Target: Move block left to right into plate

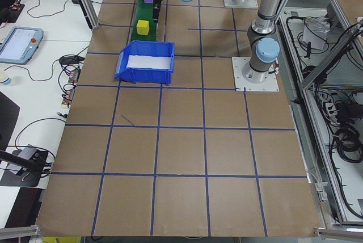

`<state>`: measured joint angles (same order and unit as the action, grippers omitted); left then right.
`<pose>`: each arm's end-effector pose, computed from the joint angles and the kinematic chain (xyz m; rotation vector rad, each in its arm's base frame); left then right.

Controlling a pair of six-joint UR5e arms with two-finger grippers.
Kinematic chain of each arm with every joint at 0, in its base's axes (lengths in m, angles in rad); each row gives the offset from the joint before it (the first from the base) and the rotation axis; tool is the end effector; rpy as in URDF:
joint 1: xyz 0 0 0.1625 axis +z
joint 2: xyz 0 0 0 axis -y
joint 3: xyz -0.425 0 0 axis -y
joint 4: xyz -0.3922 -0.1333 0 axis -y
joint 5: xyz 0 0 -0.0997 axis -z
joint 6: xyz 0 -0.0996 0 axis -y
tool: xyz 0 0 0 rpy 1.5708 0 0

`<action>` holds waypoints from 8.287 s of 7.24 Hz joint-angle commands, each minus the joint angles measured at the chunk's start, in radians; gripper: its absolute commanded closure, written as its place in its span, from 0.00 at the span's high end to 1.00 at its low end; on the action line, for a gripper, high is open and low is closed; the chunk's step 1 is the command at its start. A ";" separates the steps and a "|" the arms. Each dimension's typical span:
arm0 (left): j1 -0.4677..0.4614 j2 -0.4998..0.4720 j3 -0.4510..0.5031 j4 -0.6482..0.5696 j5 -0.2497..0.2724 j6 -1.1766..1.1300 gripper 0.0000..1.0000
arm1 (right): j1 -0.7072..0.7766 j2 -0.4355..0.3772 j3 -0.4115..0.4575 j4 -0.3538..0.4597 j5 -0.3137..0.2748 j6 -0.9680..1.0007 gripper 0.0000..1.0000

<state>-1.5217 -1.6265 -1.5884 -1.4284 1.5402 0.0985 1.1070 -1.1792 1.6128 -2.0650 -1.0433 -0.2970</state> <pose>-0.1106 -0.5272 0.4657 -0.0786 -3.1132 0.1108 -0.1146 -0.6391 0.3107 0.1994 2.6459 -0.3407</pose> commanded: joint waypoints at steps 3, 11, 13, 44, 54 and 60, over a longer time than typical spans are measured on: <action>0.009 0.094 -0.005 -0.208 0.040 0.001 1.00 | 0.002 0.020 0.009 -0.009 0.039 -0.007 1.00; 0.014 0.100 -0.002 -0.207 0.046 0.012 1.00 | 0.013 0.029 0.022 -0.010 0.039 -0.005 1.00; 0.011 0.102 -0.008 -0.208 0.046 0.012 1.00 | 0.014 0.029 0.036 -0.018 0.039 -0.007 1.00; 0.009 0.108 -0.012 -0.211 0.034 0.009 1.00 | -0.372 -0.127 0.202 -0.040 -0.362 -0.380 1.00; 0.009 0.108 -0.013 -0.211 0.034 0.009 1.00 | 0.008 0.073 -0.061 -0.095 0.005 0.144 1.00; 0.009 0.108 -0.013 -0.211 0.034 0.009 1.00 | 0.028 0.093 0.033 -0.153 -0.011 0.116 1.00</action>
<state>-1.5125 -1.5187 -1.6015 -1.6399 1.5739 0.1074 1.1274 -1.0884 1.6149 -2.1870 -1.0519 -0.1792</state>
